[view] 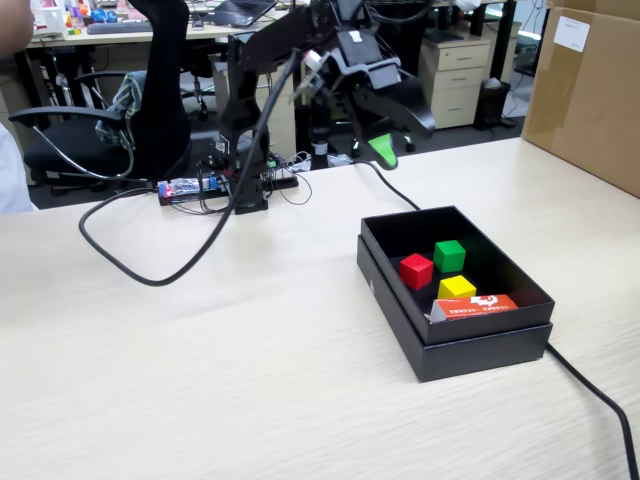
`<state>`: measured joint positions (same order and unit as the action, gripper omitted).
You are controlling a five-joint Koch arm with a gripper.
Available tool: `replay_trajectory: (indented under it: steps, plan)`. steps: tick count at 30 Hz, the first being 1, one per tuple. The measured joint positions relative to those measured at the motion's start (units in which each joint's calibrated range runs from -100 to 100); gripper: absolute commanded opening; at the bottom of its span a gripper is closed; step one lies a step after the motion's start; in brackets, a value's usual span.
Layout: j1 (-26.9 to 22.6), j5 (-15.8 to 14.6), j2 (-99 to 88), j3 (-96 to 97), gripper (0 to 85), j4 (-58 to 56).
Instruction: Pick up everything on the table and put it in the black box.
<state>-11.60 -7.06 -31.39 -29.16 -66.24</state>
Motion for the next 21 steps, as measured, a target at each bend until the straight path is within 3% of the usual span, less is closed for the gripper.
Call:
replay_trajectory:
  steps: [4, 8, 13, 21]
  plan:
    - [4.0, 0.1, -12.4, 8.6, 47.3, 0.0]
    - [7.1, 1.0, -26.5, 32.4, 50.0, 3.6]
    - [9.2, 1.6, -43.8, 55.0, 50.9, 13.6]
    - [10.3, 1.8, -59.2, 75.6, 51.6, 23.0]
